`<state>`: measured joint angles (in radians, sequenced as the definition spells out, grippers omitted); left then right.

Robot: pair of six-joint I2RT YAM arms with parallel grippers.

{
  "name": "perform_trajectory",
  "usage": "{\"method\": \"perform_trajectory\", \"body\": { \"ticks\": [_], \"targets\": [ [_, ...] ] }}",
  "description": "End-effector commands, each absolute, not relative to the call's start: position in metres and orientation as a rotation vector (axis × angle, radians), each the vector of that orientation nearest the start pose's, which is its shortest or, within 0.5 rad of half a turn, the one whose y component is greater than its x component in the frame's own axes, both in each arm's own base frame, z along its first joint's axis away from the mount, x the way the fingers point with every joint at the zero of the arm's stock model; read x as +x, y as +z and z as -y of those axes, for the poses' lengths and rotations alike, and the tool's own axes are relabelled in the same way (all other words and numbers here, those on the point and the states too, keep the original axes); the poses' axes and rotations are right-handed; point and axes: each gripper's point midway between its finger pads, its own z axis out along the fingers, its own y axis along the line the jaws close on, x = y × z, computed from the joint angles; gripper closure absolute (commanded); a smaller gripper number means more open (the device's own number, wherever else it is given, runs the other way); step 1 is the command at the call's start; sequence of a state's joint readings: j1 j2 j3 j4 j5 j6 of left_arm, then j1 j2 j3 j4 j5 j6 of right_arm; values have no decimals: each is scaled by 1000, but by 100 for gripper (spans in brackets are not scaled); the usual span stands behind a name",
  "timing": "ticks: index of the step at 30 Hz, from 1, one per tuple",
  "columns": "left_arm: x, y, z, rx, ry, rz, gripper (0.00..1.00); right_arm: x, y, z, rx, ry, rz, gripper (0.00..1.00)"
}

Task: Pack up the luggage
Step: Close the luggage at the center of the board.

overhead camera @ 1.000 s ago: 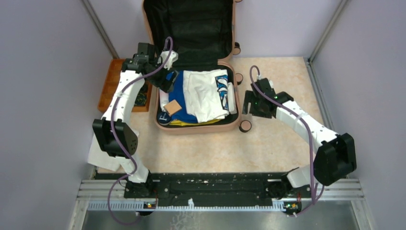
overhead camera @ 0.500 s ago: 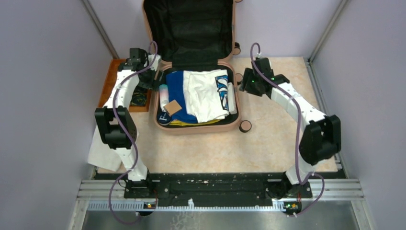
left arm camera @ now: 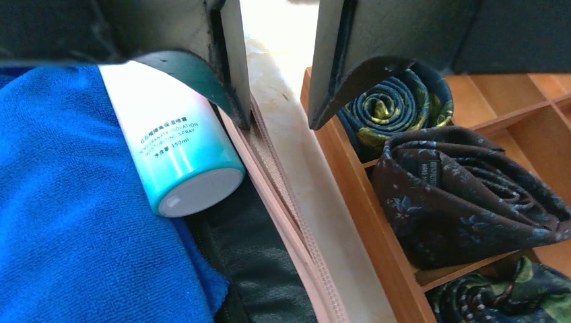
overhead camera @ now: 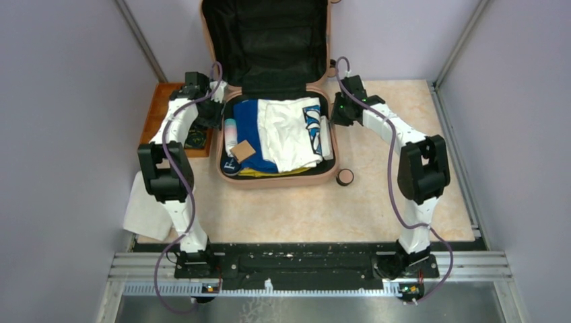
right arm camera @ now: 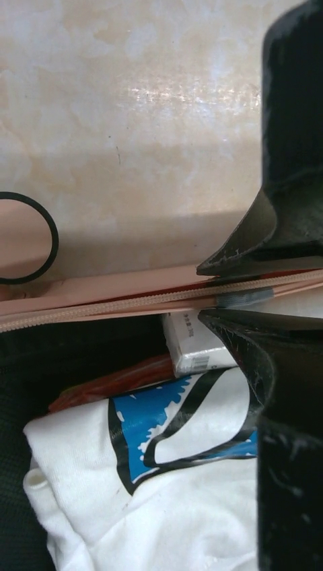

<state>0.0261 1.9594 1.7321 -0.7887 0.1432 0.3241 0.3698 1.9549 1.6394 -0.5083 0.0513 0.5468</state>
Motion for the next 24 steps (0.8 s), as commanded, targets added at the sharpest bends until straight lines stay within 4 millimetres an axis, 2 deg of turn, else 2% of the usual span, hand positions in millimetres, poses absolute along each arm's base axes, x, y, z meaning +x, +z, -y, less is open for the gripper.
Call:
{"method": "perform_trajectory", "body": {
  "ticks": [1, 4, 8, 12, 15, 18, 19, 20, 23, 24],
  "targets": [
    [476, 121, 23, 471, -233, -2523, 57, 477, 112, -198, 256, 383, -2436, 75],
    [469, 118, 43, 514, -384, -2515, 59, 475, 114, -194, 262, 373, -2420, 78],
    [462, 105, 64, 568, -457, -2532, 69, 472, 109, -180, 314, 365, -2424, 100],
    [452, 92, 88, 634, -473, -2561, 70, 466, 106, -169, 361, 369, -2410, 100],
    [459, 100, 91, 620, -469, -2533, 69, 462, 103, -164, 363, 350, -2413, 100],
    [468, 122, 89, 625, -452, -2485, 66, 461, 103, -161, 362, 334, -2418, 100],
    [470, 129, 87, 631, -431, -2472, 60, 460, 104, -160, 364, 329, -2417, 100],
    [473, 139, 83, 631, -400, -2463, 50, 460, 105, -159, 368, 327, -2415, 100],
    [488, 177, 62, 575, -252, -2400, 12, 461, 112, -159, 363, 334, -2396, 100],
    [495, 191, 54, 544, -213, -2364, 3, 461, 112, -158, 365, 332, -2395, 100]
  ]
}}
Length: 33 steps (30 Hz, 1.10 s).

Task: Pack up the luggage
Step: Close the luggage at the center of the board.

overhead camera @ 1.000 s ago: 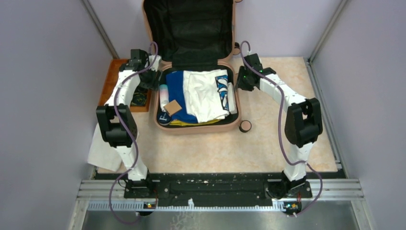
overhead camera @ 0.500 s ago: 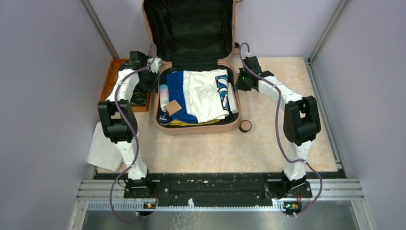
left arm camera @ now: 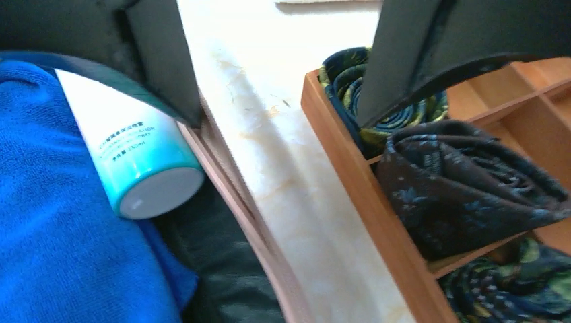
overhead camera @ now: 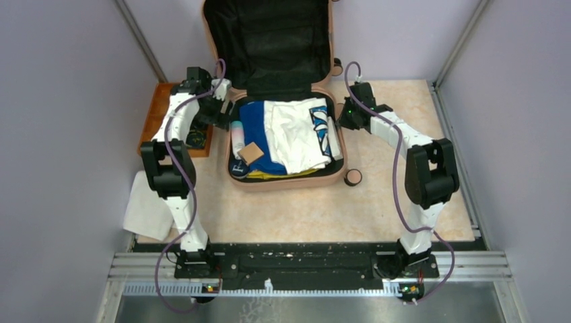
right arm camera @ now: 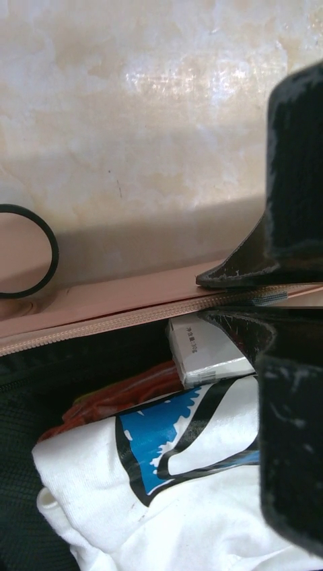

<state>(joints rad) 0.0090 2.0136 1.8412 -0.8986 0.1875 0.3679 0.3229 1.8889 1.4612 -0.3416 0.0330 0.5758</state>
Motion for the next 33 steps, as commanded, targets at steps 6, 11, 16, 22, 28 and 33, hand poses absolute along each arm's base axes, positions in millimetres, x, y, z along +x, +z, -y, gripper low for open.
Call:
{"method": "perform_trajectory", "body": {
  "ticks": [6, 11, 16, 22, 28, 33],
  "targets": [
    [531, 266, 50, 452, -230, -2148, 1, 462, 104, -162, 361, 350, -2415, 100],
    [574, 294, 54, 375, -234, -1987, 2, 461, 103, -161, 363, 344, -2412, 100],
    [604, 322, 38, 265, -122, -1789, 1, 459, 104, -162, 358, 362, -2403, 100],
    [626, 324, 27, 162, -18, -1672, 1, 455, 112, -166, 345, 407, -2376, 100],
    [649, 317, 12, 80, 115, -1563, 1, 450, 112, -166, 343, 417, -2377, 100],
    [668, 317, 18, 111, 87, -1516, 2, 442, 113, -161, 341, 398, -2377, 100]
  ]
}}
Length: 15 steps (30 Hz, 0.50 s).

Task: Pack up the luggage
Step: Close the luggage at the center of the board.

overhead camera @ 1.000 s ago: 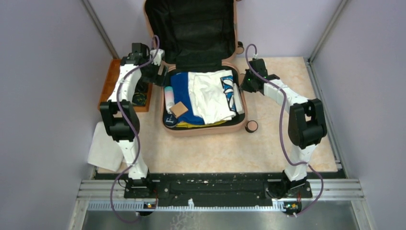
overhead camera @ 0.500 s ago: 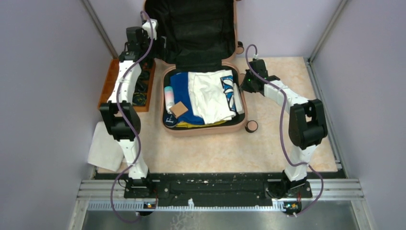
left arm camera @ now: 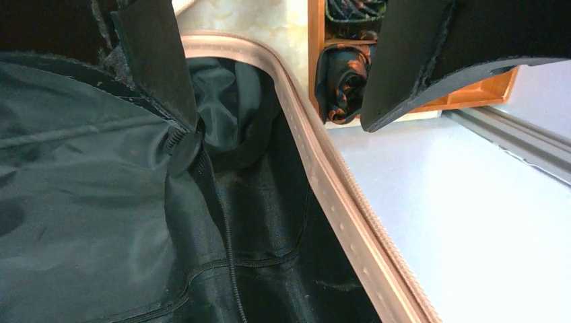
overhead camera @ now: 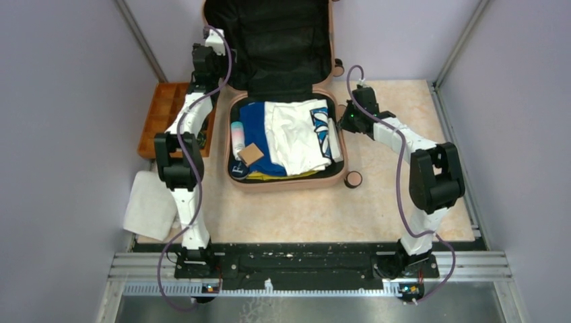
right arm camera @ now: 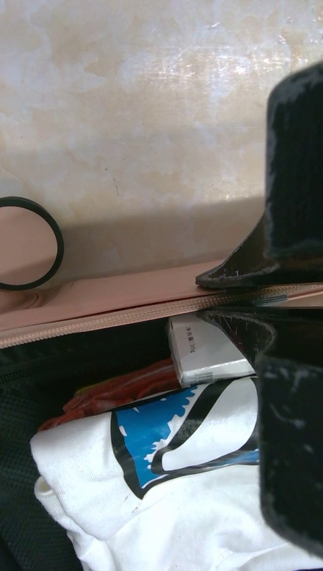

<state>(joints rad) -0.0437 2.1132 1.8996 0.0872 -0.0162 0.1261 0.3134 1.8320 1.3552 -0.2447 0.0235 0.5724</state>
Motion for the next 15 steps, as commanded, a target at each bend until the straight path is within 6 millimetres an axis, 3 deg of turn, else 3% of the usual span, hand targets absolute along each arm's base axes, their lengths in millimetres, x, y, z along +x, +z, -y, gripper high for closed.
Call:
{"method": "perform_trajectory", "body": {
  "ticks": [1, 10, 12, 15],
  "targets": [
    [669, 319, 19, 115, 76, -1505, 4, 441, 113, -160, 340, 393, -2377, 100],
    [672, 322, 28, 84, -36, -1471, 4, 434, 111, -156, 341, 383, -2380, 100],
    [675, 319, 36, 109, -92, -1468, 27, 434, 112, -157, 346, 388, -2379, 100],
    [682, 320, 40, 88, -137, -1457, 69, 435, 117, -160, 345, 411, -2374, 100]
  ]
}}
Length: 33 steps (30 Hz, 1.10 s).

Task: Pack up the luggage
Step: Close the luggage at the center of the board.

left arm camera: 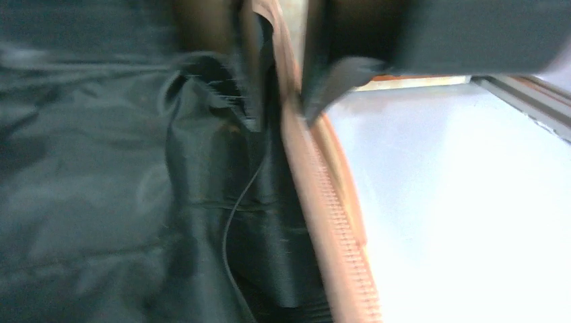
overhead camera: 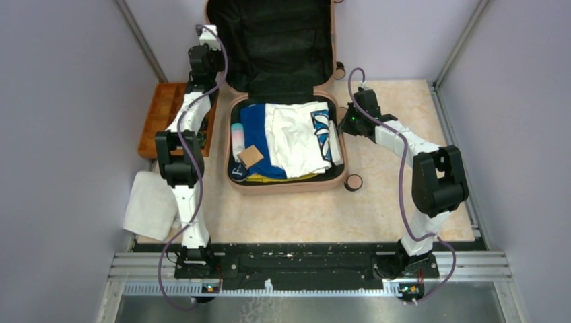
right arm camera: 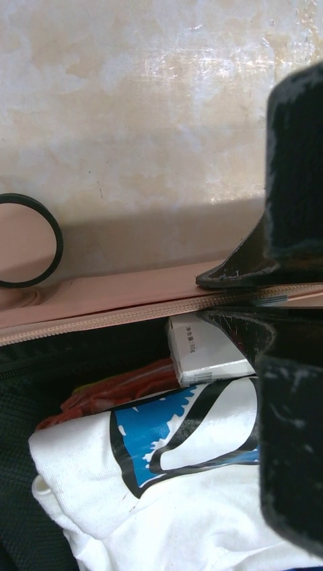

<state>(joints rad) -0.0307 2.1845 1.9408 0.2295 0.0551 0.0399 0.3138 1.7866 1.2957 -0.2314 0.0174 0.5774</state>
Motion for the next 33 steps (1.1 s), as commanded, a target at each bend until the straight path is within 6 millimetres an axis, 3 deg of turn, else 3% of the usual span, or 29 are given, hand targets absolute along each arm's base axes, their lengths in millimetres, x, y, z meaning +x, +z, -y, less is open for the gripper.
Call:
{"method": "perform_trajectory", "body": {
  "ticks": [1, 3, 4, 8, 10, 15, 16, 19, 25, 33],
  "targets": [
    [684, 323, 40, 78, -141, -1449, 81, 438, 121, -161, 343, 418, -2365, 100],
    [687, 328, 38, 58, -141, -1436, 100, 442, 131, -164, 325, 432, -2353, 98],
    [688, 330, 37, 53, -143, -1430, 100, 445, 139, -165, 316, 448, -2344, 89],
    [688, 332, 38, 68, -162, -1427, 100, 460, 180, -169, 272, 517, -2247, 35],
    [687, 331, 35, 72, -171, -1433, 100, 477, 206, -166, 243, 511, -2167, 23],
    [683, 326, 42, 112, -206, -1440, 100, 542, 268, -167, 109, 491, -1963, 20],
    [683, 325, 30, 109, -197, -1441, 100, 556, 275, -168, 81, 479, -1927, 20],
    [682, 322, 27, 119, -201, -1446, 100, 590, 293, -172, -15, 467, -1810, 22],
    [683, 318, 32, 135, -221, -1451, 100, 645, 277, -174, -61, 431, -1735, 34],
    [683, 321, 36, 157, -238, -1449, 100, 685, 266, -181, -39, 456, -1619, 36]
  ]
}}
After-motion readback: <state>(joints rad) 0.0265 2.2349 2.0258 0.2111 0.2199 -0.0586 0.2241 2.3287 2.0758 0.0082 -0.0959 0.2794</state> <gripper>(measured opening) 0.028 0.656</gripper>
